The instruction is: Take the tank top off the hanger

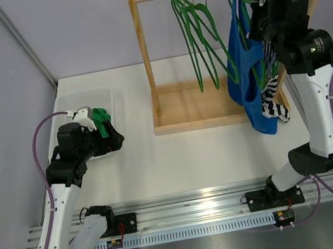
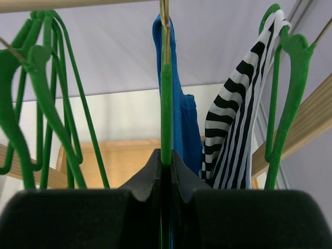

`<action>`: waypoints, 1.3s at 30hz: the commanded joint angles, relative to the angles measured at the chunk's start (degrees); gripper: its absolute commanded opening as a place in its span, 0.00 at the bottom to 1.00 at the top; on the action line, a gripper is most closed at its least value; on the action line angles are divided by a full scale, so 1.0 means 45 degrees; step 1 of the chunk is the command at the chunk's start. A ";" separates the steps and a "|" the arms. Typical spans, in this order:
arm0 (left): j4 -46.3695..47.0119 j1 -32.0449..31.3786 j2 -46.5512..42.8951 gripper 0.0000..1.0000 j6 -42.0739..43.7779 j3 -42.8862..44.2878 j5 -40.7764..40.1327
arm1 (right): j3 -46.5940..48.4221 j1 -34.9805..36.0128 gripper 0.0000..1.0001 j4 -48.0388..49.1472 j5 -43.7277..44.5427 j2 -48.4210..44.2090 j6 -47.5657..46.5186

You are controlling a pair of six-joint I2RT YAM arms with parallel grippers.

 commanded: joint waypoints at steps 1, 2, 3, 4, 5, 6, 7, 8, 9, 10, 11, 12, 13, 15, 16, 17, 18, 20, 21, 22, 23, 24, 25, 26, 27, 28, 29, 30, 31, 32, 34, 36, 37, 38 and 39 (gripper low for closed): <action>0.0595 -0.0066 -0.0192 0.99 0.0232 -0.0148 0.0450 | -0.0150 -0.0024 0.00 0.1702 -0.0834 -0.0776 -0.0257; 0.0595 -0.0086 -0.0212 0.99 0.0232 -0.0148 0.0430 | -0.0325 -0.0005 0.00 0.1819 -0.0932 -0.0913 -0.0257; 0.0595 -0.0105 -0.0270 0.99 0.0232 -0.0167 0.0450 | -0.0810 -0.0024 0.00 0.2245 -0.0972 -0.1204 -0.0296; 0.0595 -0.0125 -0.0290 0.99 0.0232 -0.0167 0.0450 | -0.1008 -0.0024 0.00 0.2424 -0.0953 -0.1304 -0.0412; 0.0614 -0.0144 -0.0309 0.99 0.0232 -0.0167 0.0450 | -0.1184 -0.0024 0.00 0.2599 -0.0933 -0.1382 -0.0510; 0.0595 -0.0164 -0.0348 0.99 0.0232 -0.0186 0.0450 | -0.1264 -0.0005 0.00 0.2659 -0.1010 -0.1441 -0.0608; 0.0595 -0.0183 -0.0348 0.99 0.0232 -0.0187 0.0450 | -0.1226 -0.0005 0.00 0.2563 -0.1089 -0.1441 -0.0628; 0.0614 -0.0203 -0.0387 0.99 0.0232 -0.0187 0.0488 | -0.1206 -0.0024 0.00 0.2465 -0.1205 -0.1461 -0.0609; 0.0634 -0.0203 -0.0388 0.99 0.0232 -0.0187 0.0508 | -0.1283 -0.0005 0.00 0.2290 -0.1574 -0.1635 -0.0531; 0.0634 -0.0222 -0.0426 0.99 0.0252 -0.0167 0.0586 | -0.1381 -0.0024 0.00 0.2211 -0.1810 -0.1772 -0.0473; 0.0711 -0.0222 -0.0446 0.99 0.0291 -0.0167 0.0934 | -0.1536 -0.0024 0.00 0.2172 -0.2025 -0.1947 -0.0375; 0.0751 -0.0222 -0.0485 0.99 0.0291 -0.0167 0.1151 | -0.2021 -0.0024 0.00 0.2230 -0.2336 -0.2413 -0.0297; 0.0809 -0.0242 -0.0756 0.99 0.0310 -0.0167 0.1327 | -0.2297 -0.0005 0.00 0.2249 -0.2494 -0.2708 -0.0161; 0.1120 -0.0300 -0.1128 0.99 0.0310 -0.0245 0.1893 | -0.3250 -0.0024 0.00 0.2327 -0.2846 -0.3603 -0.0004; 0.1200 -0.0320 -0.1420 0.99 0.0310 -0.0265 0.2069 | -0.3527 -0.0005 0.00 0.2270 -0.2789 -0.3899 0.0190; 0.1336 -0.0397 -0.1558 0.99 0.0310 -0.0303 0.2361 | -0.3781 -0.0024 0.00 0.2095 -0.2711 -0.4482 0.0269; 0.1414 -0.0456 -0.1656 0.99 0.0291 -0.0285 0.2499 | -0.4422 -0.0024 0.00 0.2035 -0.2556 -0.4797 0.0367; 0.1648 -0.0651 -0.1812 0.99 0.0252 -0.0285 0.2966 | -0.5108 -0.0024 0.00 0.1841 -0.2476 -0.5751 0.0543; 0.1727 -0.0730 -0.1852 0.99 0.0233 -0.0246 0.3124 | -0.5808 -0.0005 0.00 0.1743 -0.2515 -0.6067 0.0640; 0.1824 -0.0827 -0.1872 0.99 0.0194 -0.0226 0.3280 | -0.6086 -0.0005 0.00 0.1568 -0.2573 -0.6360 0.0738; 0.2019 -0.1041 -0.1891 0.99 0.0000 -0.0168 0.3359 | -0.6398 -0.0024 0.00 0.1450 -0.2574 -0.6634 0.0894; 0.2156 -0.1159 -0.1988 0.99 -0.0137 -0.0128 0.3418 | -0.6981 -0.0024 0.00 0.1082 -0.2767 -0.7236 0.1031; 0.2370 -0.1295 -0.2047 0.99 -0.0293 -0.0128 0.3476 | -0.7258 -0.0005 0.00 0.0865 -0.2924 -0.7493 0.1303; 0.2856 -0.1645 -0.2144 0.99 -0.0682 -0.0147 0.3496 | -0.7550 -0.0024 0.00 0.0496 -0.3099 -0.8018 0.1441; 0.3092 -0.1861 -0.2300 0.99 -0.0860 -0.0167 0.3458 | -0.8133 -0.0005 0.00 0.0318 -0.3546 -0.8255 0.1519; 0.3327 -0.2346 -0.2360 0.99 -0.1035 -0.0206 0.3361 | -0.8391 -0.0024 0.00 0.0123 -0.3860 -0.8490 0.1598; 0.3677 -0.2622 -0.2418 0.99 -0.1366 -0.0206 0.3031 | -0.8973 -0.0024 0.00 -0.0208 -0.4520 -0.8898 0.1637; 0.3835 -0.2915 -0.2477 0.99 -0.1524 -0.0226 0.2815 | -0.9230 -0.0005 0.00 -0.0424 -0.4778 -0.9115 0.1695; 0.3992 -0.3575 -0.2497 0.99 -0.1661 -0.0245 0.2504 | -0.9465 -0.0005 0.00 -0.0658 -0.4993 -0.9272 0.1735; 0.4361 -0.3911 -0.2516 0.99 -0.1933 -0.0323 0.1843 | -1.0009 -0.0024 0.00 -0.1009 -0.5382 -0.9679 0.1793; 0.4792 -0.5000 -0.2574 0.99 -0.2208 -0.0633 0.1156 | -1.0578 -0.0024 0.00 -0.1265 -0.5620 -1.0111 0.1891; 0.5728 -0.5707 -0.2595 0.99 -0.2598 -0.0986 0.0335 | -1.1515 -0.0005 0.00 -0.1402 -0.5911 -1.0795 0.2202; 0.6312 -0.6388 -0.2537 0.99 -0.2851 -0.1316 -0.0190 | -1.1847 -0.0024 0.00 -0.1383 -0.6262 -1.1009 0.2223; 0.6588 -0.6762 -0.2420 0.99 -0.2950 -0.1455 -0.0465 | -1.2469 -0.0024 0.00 -0.1383 -0.7077 -1.1360 0.2262; 0.6823 -0.7152 -0.2322 0.99 -0.3029 -0.1592 -0.0797 | -1.2765 -0.0005 0.00 -0.1402 -0.7511 -1.1518 0.2262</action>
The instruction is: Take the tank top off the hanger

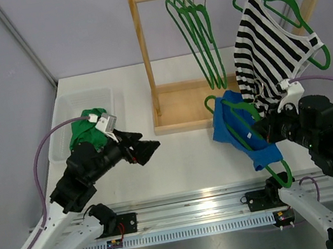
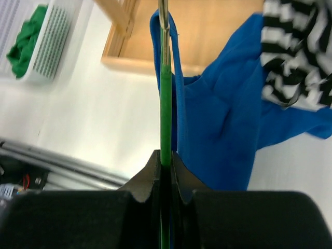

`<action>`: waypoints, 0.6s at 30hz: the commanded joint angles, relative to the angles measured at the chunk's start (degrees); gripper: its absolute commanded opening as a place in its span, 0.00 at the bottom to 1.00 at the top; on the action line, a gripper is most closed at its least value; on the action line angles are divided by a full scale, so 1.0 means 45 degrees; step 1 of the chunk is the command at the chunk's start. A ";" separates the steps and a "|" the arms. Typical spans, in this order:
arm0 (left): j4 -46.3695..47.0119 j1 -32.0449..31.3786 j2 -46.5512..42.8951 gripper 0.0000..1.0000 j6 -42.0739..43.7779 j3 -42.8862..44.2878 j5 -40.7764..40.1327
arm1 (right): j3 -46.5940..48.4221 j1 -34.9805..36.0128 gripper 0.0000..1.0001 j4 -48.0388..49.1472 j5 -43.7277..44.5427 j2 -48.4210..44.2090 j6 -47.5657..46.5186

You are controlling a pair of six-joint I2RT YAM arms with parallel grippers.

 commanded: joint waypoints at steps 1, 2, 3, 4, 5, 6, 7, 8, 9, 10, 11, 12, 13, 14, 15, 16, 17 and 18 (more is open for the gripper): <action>0.2161 -0.1741 0.0355 0.99 -0.0819 -0.0572 -0.2003 | -0.0920 -0.0024 0.00 0.0151 -0.2394 -0.0804 0.0451; 0.2531 -0.2194 0.0665 0.99 -0.0839 -0.0709 -0.2838 | -0.1600 -0.0024 0.00 0.0422 -0.3462 -0.1134 0.0470; 0.2690 -0.2663 0.0804 0.99 -0.0839 -0.0749 -0.3137 | -0.1955 -0.0024 0.00 0.0619 -0.4110 -0.1292 0.0741; 0.3000 -0.3557 0.0998 0.99 -0.0859 -0.0807 -0.3913 | -0.2306 -0.0024 0.00 0.0833 -0.4755 -0.1429 0.0802; 0.3178 -0.3972 0.1290 0.99 -0.0820 -0.0866 -0.4810 | -0.3025 -0.0024 0.00 0.1435 -0.5902 -0.1759 0.1228; 0.3334 -0.4363 0.1467 0.99 -0.0800 -0.0886 -0.5187 | -0.3381 -0.0024 0.00 0.1770 -0.6358 -0.1936 0.1426; 0.3587 -0.4966 0.1585 0.99 -0.0762 -0.0925 -0.5829 | -0.3848 -0.0024 0.00 0.2237 -0.6962 -0.2209 0.1582; 0.3628 -0.5224 0.1896 0.99 -0.0703 -0.0925 -0.6067 | -0.4046 -0.0024 0.00 0.2416 -0.7084 -0.2347 0.1874; 0.3667 -0.5652 0.2053 0.99 -0.0645 -0.0867 -0.6224 | -0.4164 -0.0024 0.00 0.2572 -0.7202 -0.2445 0.2012; 0.3590 -0.5869 0.2229 0.99 -0.0528 -0.0808 -0.6748 | -0.4494 -0.0024 0.00 0.3018 -0.7590 -0.2620 0.2187; 0.3551 -0.6083 0.2675 0.99 -0.0469 -0.0750 -0.7024 | -0.4672 -0.0024 0.00 0.3274 -0.7941 -0.2660 0.2344; 0.3454 -0.6453 0.2912 0.99 -0.0371 -0.0517 -0.7201 | -0.4809 -0.0024 0.00 0.3528 -0.8274 -0.2680 0.2732; 0.3298 -0.6650 0.3204 0.98 -0.0235 -0.0399 -0.7686 | -0.5003 -0.0024 0.00 0.3956 -0.8818 -0.2680 0.2910; 0.3277 -0.6826 0.3420 0.97 -0.0176 -0.0262 -0.7845 | -0.5044 -0.0005 0.00 0.4096 -0.8979 -0.2642 0.3067; 0.3277 -0.6924 0.3886 0.96 -0.0098 -0.0145 -0.7943 | -0.5044 -0.0005 0.00 0.4213 -0.9057 -0.2641 0.3242; 0.3200 -0.7119 0.4084 0.93 -0.0020 0.0088 -0.8138 | -0.4986 -0.0024 0.00 0.4369 -0.9116 -0.2641 0.3302; 0.3180 -0.7179 0.4260 0.91 0.0000 0.0187 -0.8294 | -0.4966 -0.0024 0.00 0.4409 -0.9194 -0.2661 0.3361; 0.3102 -0.7218 0.4591 0.89 0.0020 0.0266 -0.8412 | -0.4947 -0.0024 0.00 0.4448 -0.9272 -0.2661 0.3400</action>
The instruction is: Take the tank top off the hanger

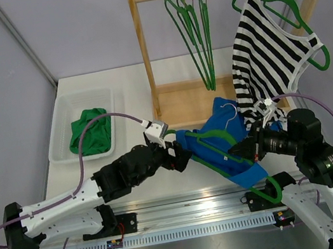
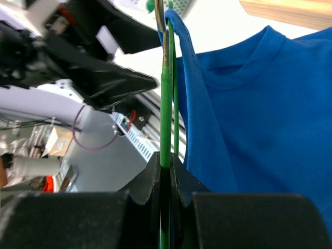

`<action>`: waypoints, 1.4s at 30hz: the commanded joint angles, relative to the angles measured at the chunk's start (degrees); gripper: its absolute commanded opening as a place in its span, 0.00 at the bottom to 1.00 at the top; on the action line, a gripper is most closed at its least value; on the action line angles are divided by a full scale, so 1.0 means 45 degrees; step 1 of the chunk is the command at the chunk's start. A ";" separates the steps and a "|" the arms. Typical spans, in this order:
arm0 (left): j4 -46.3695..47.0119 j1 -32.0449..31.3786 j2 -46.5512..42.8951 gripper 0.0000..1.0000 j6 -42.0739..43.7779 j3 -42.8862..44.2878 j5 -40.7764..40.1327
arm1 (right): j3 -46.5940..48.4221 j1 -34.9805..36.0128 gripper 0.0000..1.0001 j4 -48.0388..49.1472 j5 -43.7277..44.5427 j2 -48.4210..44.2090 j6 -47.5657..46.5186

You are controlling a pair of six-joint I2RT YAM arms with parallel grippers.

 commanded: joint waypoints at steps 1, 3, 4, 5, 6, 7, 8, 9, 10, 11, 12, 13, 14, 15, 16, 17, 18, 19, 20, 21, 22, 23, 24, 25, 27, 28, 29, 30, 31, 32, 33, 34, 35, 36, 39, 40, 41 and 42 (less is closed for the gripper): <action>0.0542 -0.0234 0.0562 0.88 0.0336 0.0985 -0.1777 | 0.0226 -0.0024 0.00 0.1651 -0.1870 -0.0101 0.0928; 0.0599 -0.0253 0.0777 0.80 0.0413 0.1025 -0.1935 | 0.0226 -0.0024 0.00 0.1691 -0.2047 -0.0101 0.0987; 0.0657 -0.0253 0.0836 0.75 0.0453 0.1025 -0.1975 | 0.0226 -0.0024 0.00 0.1652 -0.2087 -0.0120 0.0967; 0.0658 -0.0253 0.0895 0.64 0.0453 0.1044 -0.2033 | 0.0246 -0.0024 0.00 0.1593 -0.2068 -0.0121 0.0832; 0.0639 -0.0273 0.0992 0.56 0.0492 0.1064 -0.2111 | 0.0284 -0.0024 0.00 0.1419 -0.2010 -0.0140 0.0753; 0.0658 -0.0254 0.1032 0.48 0.0511 0.1064 -0.2151 | 0.0323 -0.0024 0.00 0.1340 -0.1874 -0.0121 0.0675; 0.0639 -0.0253 0.1051 0.32 0.0512 0.1083 -0.2209 | 0.0343 -0.0024 0.00 0.1281 -0.1795 -0.0082 0.0500; 0.0581 -0.0253 0.1090 0.26 0.0473 0.1084 -0.2287 | 0.0324 -0.0024 0.00 0.1126 -0.1562 -0.0062 0.0402; 0.0522 -0.0253 0.1052 0.21 0.0473 0.1103 -0.2365 | 0.0324 -0.0005 0.00 0.1008 -0.1366 -0.0023 0.0265; 0.0463 -0.0253 0.1013 0.18 0.0434 0.1123 -0.2424 | 0.0343 -0.0024 0.00 0.0872 -0.1152 0.0054 -0.0084; 0.0289 -0.0253 0.0954 0.15 0.0414 0.1123 -0.2579 | 0.0382 -0.0005 0.00 0.0561 -0.0956 0.0171 -0.0242; 0.0171 -0.0253 0.0761 0.10 0.0375 0.1161 -0.2697 | 0.0402 -0.0024 0.00 0.0461 -0.0684 0.0230 -0.0456; 0.0015 -0.0253 0.0623 0.06 0.0336 0.1220 -0.2833 | 0.0421 -0.0024 0.00 0.0402 -0.0623 0.0270 -0.0749; -0.0335 -0.0253 0.0487 0.01 0.0297 0.1240 -0.2989 | 0.0441 -0.0005 0.00 0.0382 -0.0642 0.0289 -0.0829; -0.0551 -0.0253 0.0272 0.00 0.0219 0.1279 -0.3339 | 0.0480 -0.0024 0.00 0.0363 -0.0738 0.0290 -0.0926; -0.0785 -0.0253 -0.0155 0.00 0.0161 0.1318 -0.3555 | 0.0577 -0.0005 0.00 0.0362 -0.0855 0.0309 -0.1179; -0.1232 -0.0253 -0.0488 0.00 0.0063 0.1395 -0.4099 | 0.0810 -0.0024 0.00 0.0188 -0.0934 0.0367 -0.1336; -0.1546 -0.0253 -0.0762 0.00 0.0004 0.1493 -0.4452 | 0.0967 -0.0005 0.00 0.0051 -0.1128 0.0387 -0.1550; -0.1955 -0.0253 -0.1268 0.00 -0.0132 0.1590 -0.4920 | 0.1104 -0.0024 0.00 -0.0085 -0.1169 0.0426 -0.1978; -0.2945 -0.0234 -0.1485 0.00 -0.0423 0.1939 -0.6085 | 0.1240 -0.0024 0.00 -0.0145 -0.1208 0.0426 -0.2079; -0.3593 -0.0234 -0.1604 0.00 -0.0639 0.2175 -0.6754 | 0.1377 -0.0024 0.00 -0.0087 -0.1537 0.0407 -0.2099; -0.4315 -0.0215 -0.1759 0.00 -0.0950 0.2429 -0.7456 | 0.1398 -0.0024 0.00 -0.0029 -0.1792 0.0407 -0.2196; -0.5637 -0.0098 -0.1935 0.00 -0.1456 0.2760 -0.8488 | 0.1417 -0.0024 0.00 0.0126 -0.2065 0.0387 -0.2236; -0.6308 0.0019 -0.1995 0.00 -0.1751 0.3285 -0.8885 | 0.1398 -0.0024 0.00 0.0244 -0.2686 0.0426 -0.2255; -0.7868 0.0757 -0.2112 0.00 -0.2279 0.3835 -0.9201 | 0.1359 -0.0024 0.00 0.0672 -0.3469 0.0388 -0.2198; -0.8264 0.1071 -0.2171 0.00 -0.2397 0.4263 -0.9163 | 0.1378 -0.0024 0.00 0.0810 -0.3628 0.0387 -0.2081; -0.8500 0.1345 -0.2229 0.00 -0.2418 0.4403 -0.9124 | 0.1417 -0.0005 0.00 0.0947 -0.3843 0.0407 -0.2060; -0.8811 0.1889 -0.2346 0.00 -0.2399 0.4520 -0.8950 | 0.1476 -0.0024 0.00 0.1258 -0.4116 0.0426 -0.2041; -0.8873 0.2146 -0.2521 0.00 -0.2379 0.4637 -0.8832 | 0.1515 -0.0024 0.00 0.1377 -0.4737 0.0542 -0.1963; -0.8989 0.2632 -0.2600 0.00 -0.2321 0.4832 -0.8715 | 0.1554 -0.0005 0.00 0.1475 -0.5072 0.0601 -0.1982; -0.9242 0.2869 -0.2620 0.00 -0.2301 0.4969 -0.8501 | 0.1593 -0.0005 0.00 0.1746 -0.5829 0.0795 -0.1963; -0.9360 0.3084 -0.2659 0.00 -0.2262 0.5086 -0.8363 | 0.1574 -0.0005 0.00 0.1981 -0.6127 0.0875 -0.1924; -0.9419 0.3260 -0.2659 0.00 -0.2146 0.5281 -0.8207 | 0.1516 -0.0024 0.00 0.2274 -0.6420 0.0895 -0.1653; -0.9478 0.3475 -0.2640 0.00 -0.1932 0.5341 -0.7819 | 0.1361 -0.0005 0.00 0.2953 -0.6674 0.0914 -0.1515; -0.9479 0.3555 -0.2406 0.00 -0.1677 0.5303 -0.6903 | 0.1009 -0.0024 0.00 0.4456 -0.6679 0.0720 -0.1027; -0.9382 0.3555 -0.2386 0.00 -0.1637 0.5128 -0.6568 | 0.0891 -0.0024 0.00 0.4967 -0.6638 0.0642 -0.0677; -0.9246 0.3555 -0.2425 0.00 -0.1579 0.4953 -0.6198 | 0.0716 -0.0024 0.00 0.5571 -0.6599 0.0564 -0.0403; -0.8780 0.3555 -0.2483 0.00 -0.1308 0.4467 -0.5053 | 0.0347 -0.0005 0.00 0.6892 -0.6425 0.0466 -0.0033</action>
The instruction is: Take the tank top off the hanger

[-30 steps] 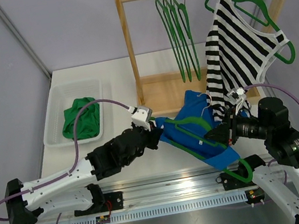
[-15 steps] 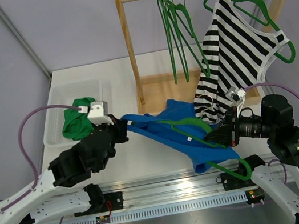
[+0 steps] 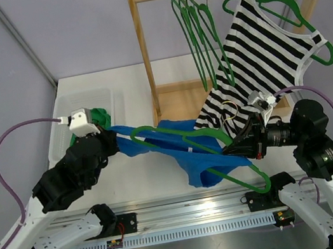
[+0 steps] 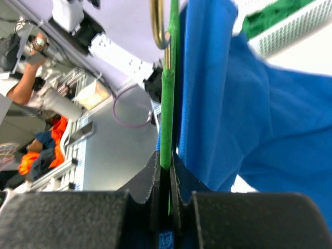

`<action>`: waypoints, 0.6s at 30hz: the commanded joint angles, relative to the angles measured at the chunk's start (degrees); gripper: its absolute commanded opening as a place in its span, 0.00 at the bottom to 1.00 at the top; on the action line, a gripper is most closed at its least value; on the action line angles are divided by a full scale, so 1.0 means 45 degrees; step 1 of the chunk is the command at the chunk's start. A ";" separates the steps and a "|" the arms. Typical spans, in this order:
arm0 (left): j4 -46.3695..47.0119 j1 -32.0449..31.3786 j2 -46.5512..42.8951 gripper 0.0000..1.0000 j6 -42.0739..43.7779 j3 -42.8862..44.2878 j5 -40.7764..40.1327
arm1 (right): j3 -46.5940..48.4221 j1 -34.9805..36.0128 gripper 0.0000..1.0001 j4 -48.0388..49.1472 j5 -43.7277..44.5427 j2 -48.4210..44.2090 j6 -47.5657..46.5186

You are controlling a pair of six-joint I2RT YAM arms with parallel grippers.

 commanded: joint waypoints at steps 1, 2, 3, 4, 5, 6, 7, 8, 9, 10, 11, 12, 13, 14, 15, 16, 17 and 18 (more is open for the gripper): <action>0.0669 0.0291 -0.0200 0.00 0.1035 -0.0699 0.1536 | -0.0457 -0.0014 0.00 0.3770 -0.0380 -0.0694 0.1838; 0.1293 0.0291 -0.0414 0.00 0.1386 -0.1128 0.2608 | -0.0613 -0.0015 0.00 0.4298 0.0131 -0.0774 0.2077; 0.2807 0.0291 -0.0861 0.00 0.2241 -0.1731 0.5306 | -0.0828 -0.0015 0.00 0.5289 0.1045 -0.0929 0.2253; 0.3596 0.0291 -0.1117 0.00 0.2616 -0.2762 0.6841 | -0.0965 0.0005 0.00 0.5860 0.1422 -0.0989 0.2719; 0.4338 0.0291 -0.1255 0.00 0.2910 -0.3314 0.8423 | -0.1083 -0.0014 0.00 0.6504 0.1715 -0.1048 0.2975; 0.5448 0.0291 -0.1295 0.00 0.3126 -0.3706 1.1281 | -0.1374 -0.0015 0.00 0.8038 0.2221 -0.1126 0.3268; 0.5904 0.0272 -0.1257 0.00 0.3089 -0.4425 1.2315 | -0.1512 -0.0015 0.00 0.8768 0.2439 -0.1146 0.3851; 0.6353 0.0252 -0.1198 0.00 0.2973 -0.4761 1.3079 | -0.1649 -0.0015 0.00 0.9472 0.2654 -0.1165 0.4127; 0.6957 0.0155 -0.0985 0.00 0.2798 -0.5035 1.4035 | -0.1882 -0.0015 0.00 1.0794 0.3236 -0.1146 0.4381; 0.7156 0.0038 -0.0886 0.00 0.2699 -0.5502 1.4218 | -0.2001 -0.0015 0.00 1.1406 0.3551 -0.1146 0.4751; 0.7313 -0.0156 -0.0730 0.00 0.2621 -0.5642 1.4259 | -0.2079 -0.0015 0.00 1.1915 0.3960 -0.1107 0.4890; 0.7450 -0.0661 -0.0593 0.00 0.2601 -0.5760 1.4143 | -0.2177 -0.0015 0.00 1.2558 0.4970 -0.1126 0.4969; 0.7451 -0.1014 -0.0205 0.00 0.2620 -0.5819 1.4045 | -0.2197 -0.0015 0.00 1.2835 0.5405 -0.1107 0.5047; 0.7355 -0.1772 0.0031 0.00 0.2659 -0.5858 1.3851 | -0.2216 -0.0015 0.00 1.3186 0.5796 -0.1145 0.5009; 0.6986 -0.2166 0.0323 0.00 0.2737 -0.5820 1.3327 | -0.2429 0.0005 0.00 1.4021 0.6767 -0.1281 0.5028; 0.6712 -0.2595 0.0713 0.00 0.2776 -0.5742 1.2935 | -0.2567 -0.0014 0.00 1.4436 0.7357 -0.1399 0.5086; 0.6110 -0.3412 0.1490 0.00 0.2757 -0.5567 1.2486 | -0.2703 -0.0015 0.00 1.4788 0.8020 -0.1554 0.5106; 0.5794 -0.3826 0.2000 0.00 0.2680 -0.5488 1.1554 | -0.3072 0.0005 0.00 1.5719 0.9361 -0.1923 0.5068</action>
